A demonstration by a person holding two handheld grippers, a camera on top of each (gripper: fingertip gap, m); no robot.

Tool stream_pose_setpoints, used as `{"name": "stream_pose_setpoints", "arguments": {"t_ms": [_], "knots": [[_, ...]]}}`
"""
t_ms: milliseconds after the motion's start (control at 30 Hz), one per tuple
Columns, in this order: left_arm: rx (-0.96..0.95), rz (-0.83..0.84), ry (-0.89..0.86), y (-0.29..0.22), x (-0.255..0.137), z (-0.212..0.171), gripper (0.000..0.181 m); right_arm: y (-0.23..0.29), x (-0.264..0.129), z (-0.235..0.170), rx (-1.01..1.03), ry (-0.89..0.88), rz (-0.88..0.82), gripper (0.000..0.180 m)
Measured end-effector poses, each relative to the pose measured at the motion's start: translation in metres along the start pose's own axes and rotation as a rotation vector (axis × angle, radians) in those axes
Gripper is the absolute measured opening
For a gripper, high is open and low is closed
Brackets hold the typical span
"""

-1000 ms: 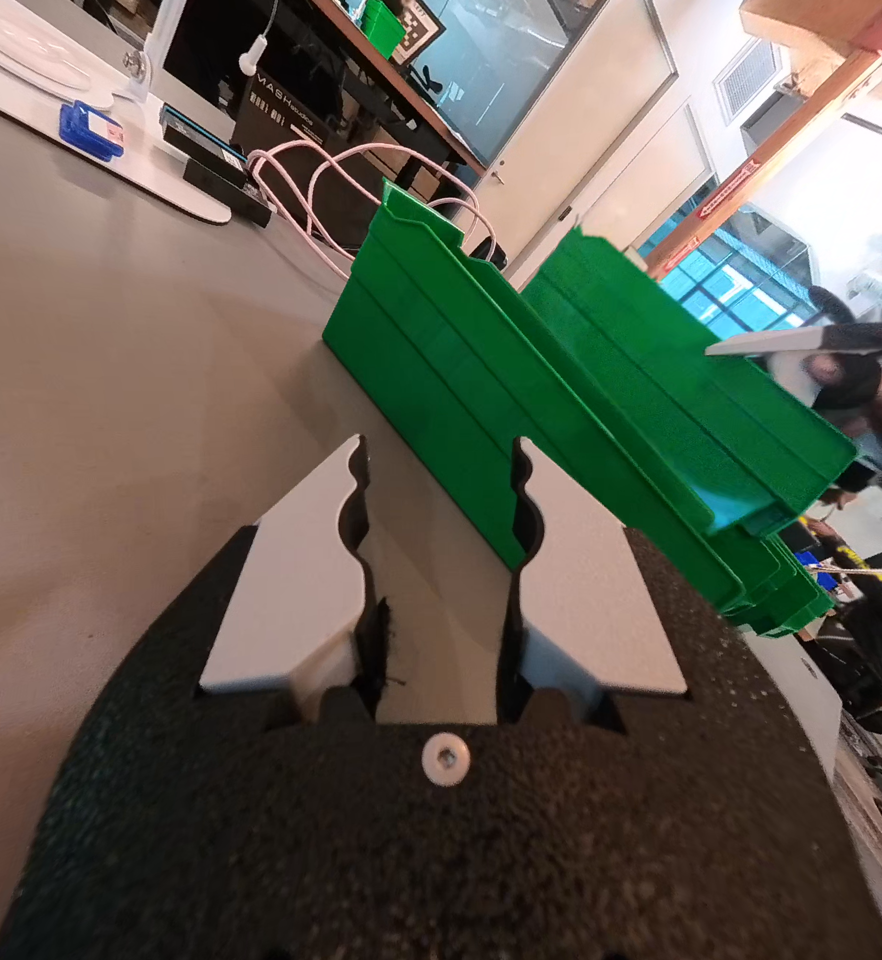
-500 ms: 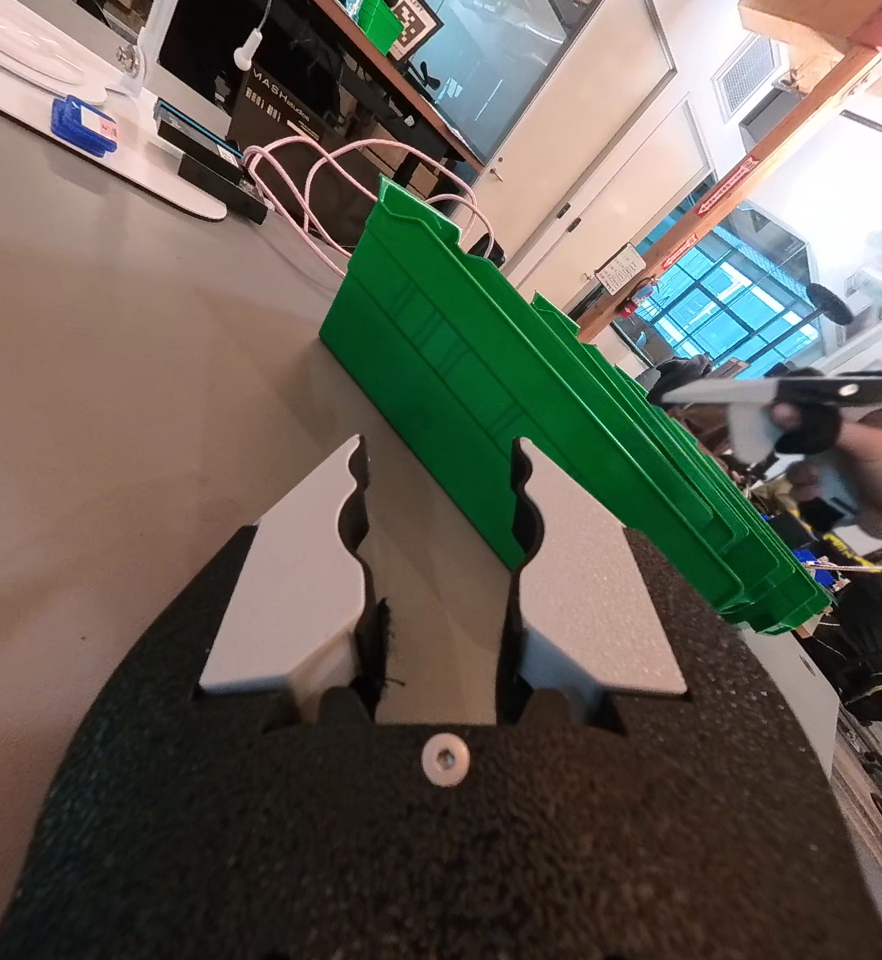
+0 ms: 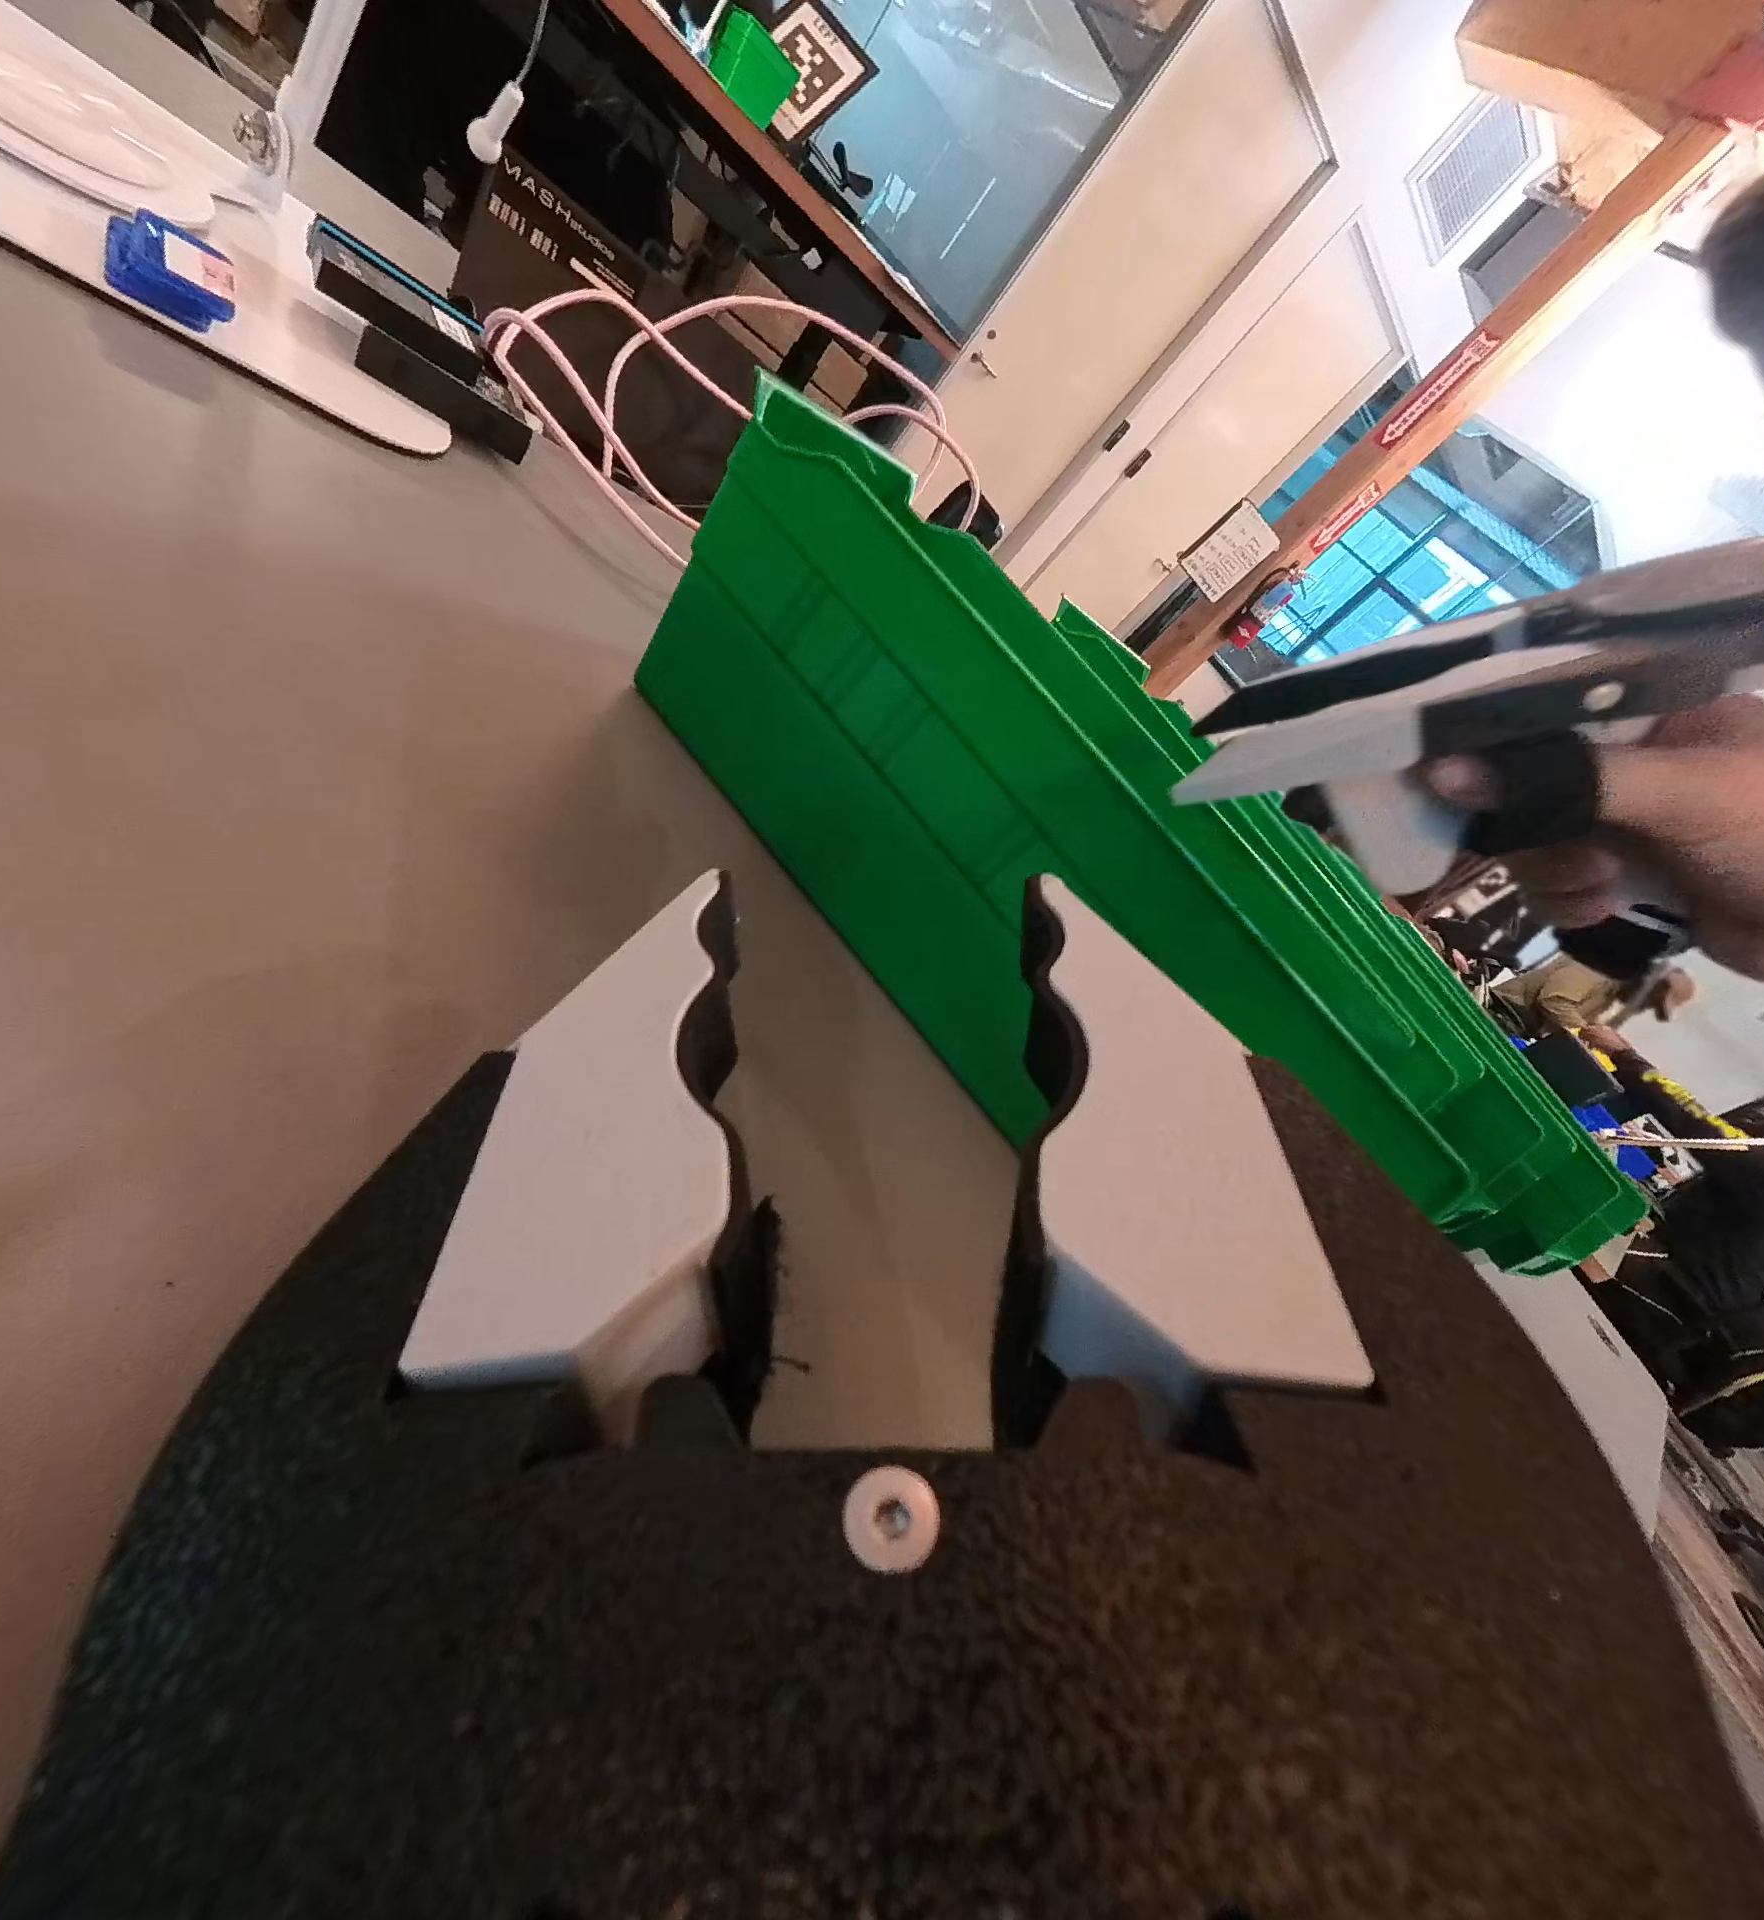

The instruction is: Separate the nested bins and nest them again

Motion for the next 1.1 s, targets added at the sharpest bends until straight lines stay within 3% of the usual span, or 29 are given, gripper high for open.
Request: {"name": "stream_pose_setpoints", "arguments": {"t_ms": [100, 200, 367, 467, 600, 733, 867, 1100], "knots": [[-0.004, -0.005, -0.007, 0.000, 0.000, 0.002, 0.053, -0.008, 0.017, -0.007, -0.043, 0.111, -0.110, 0.046], [-0.011, -0.008, -0.018, 0.001, -0.001, 0.003, 0.053, -0.005, 0.026, -0.009, 0.019, 0.158, -0.099, 0.014], [0.007, -0.016, 0.005, -0.002, 0.002, 0.001, 0.053, 0.001, 0.026, 0.010, 0.341, 0.038, 0.073, 0.003], [0.020, -0.017, 0.020, -0.004, 0.003, -0.001, 0.053, -0.005, 0.027, 0.012, 0.409, -0.007, 0.007, 0.002], [0.001, -0.020, -0.005, -0.002, 0.001, 0.002, 0.053, -0.013, 0.029, 0.009, 0.572, -0.058, -0.018, 0.003], [-0.011, -0.023, -0.019, -0.002, 0.000, 0.004, 0.053, -0.004, 0.036, -0.007, 0.654, 0.050, 0.085, 0.013], [-0.012, -0.026, -0.021, -0.002, -0.001, 0.004, 0.053, 0.007, 0.029, -0.005, 0.576, 0.051, 0.163, 0.054], [-0.015, -0.013, -0.032, 0.000, -0.003, 0.005, 0.054, -0.009, -0.060, 0.024, 0.255, -0.315, 0.168, 0.076]]}}
Point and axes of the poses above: each gripper's, where its closed fingertips meet, x out along the fingers, z out of its top, y = z × x across the jaws, the point moved 5 cm from there along -x, back along the fingers, and after that the axes turned 9 degrees about x, right-handed, at the moved point
